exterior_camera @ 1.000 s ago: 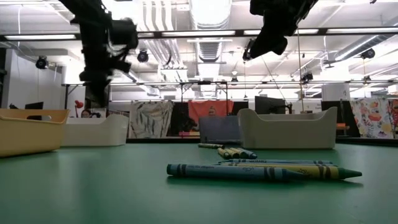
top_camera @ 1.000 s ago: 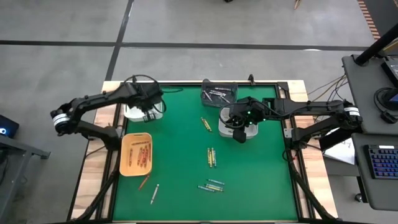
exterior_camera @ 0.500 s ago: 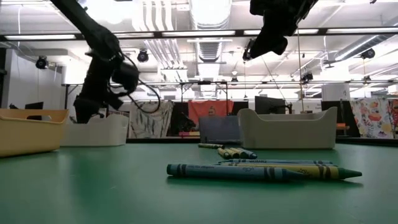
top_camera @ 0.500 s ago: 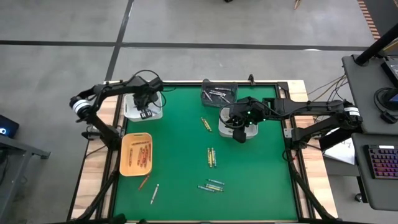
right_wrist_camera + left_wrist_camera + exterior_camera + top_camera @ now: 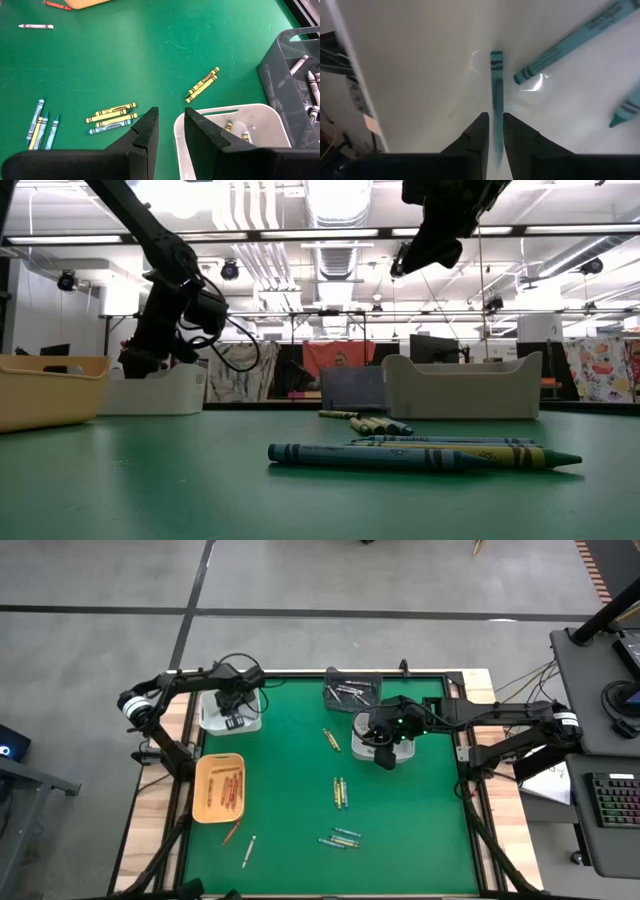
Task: Sort crayons
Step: Put the green crayon into the gray bin
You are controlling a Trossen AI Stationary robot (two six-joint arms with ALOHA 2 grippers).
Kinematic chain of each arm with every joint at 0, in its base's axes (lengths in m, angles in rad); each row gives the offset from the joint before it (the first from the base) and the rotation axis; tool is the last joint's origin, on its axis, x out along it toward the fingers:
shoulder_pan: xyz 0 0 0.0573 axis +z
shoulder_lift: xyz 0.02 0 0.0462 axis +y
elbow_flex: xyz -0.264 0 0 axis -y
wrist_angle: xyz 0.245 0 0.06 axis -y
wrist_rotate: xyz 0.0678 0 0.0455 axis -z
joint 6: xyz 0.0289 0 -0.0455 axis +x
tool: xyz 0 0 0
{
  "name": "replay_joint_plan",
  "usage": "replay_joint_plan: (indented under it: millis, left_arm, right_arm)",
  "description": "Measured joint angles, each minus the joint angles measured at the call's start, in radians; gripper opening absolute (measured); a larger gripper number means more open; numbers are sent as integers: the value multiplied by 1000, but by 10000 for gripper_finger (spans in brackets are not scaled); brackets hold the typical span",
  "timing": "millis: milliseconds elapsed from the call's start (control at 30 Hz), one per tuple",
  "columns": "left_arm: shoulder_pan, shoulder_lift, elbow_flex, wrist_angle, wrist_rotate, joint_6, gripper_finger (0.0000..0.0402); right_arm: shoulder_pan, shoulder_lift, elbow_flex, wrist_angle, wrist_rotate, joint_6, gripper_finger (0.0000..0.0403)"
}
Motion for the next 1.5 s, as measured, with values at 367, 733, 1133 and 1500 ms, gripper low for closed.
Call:
replay_joint_plan:
  millis: [367, 733, 1133, 1500]
  left_arm:
    - [-15, -104, 0, 10, -13, -96, 45]
    - [-205, -402, -26, 191, 253, -397, 45]
    - [-668, -565, -126, 780, 204, -497, 45]
    - [-986, -506, -138, 1098, 43, -487, 45]
  right_arm:
    - [0, 0, 0, 7, 0, 7, 82]
    - [0, 0, 0, 63, -1, 182, 82]
    - [78, 0, 0, 81, -46, 292, 82]
    - [216, 58, 0, 103, -43, 384, 82]
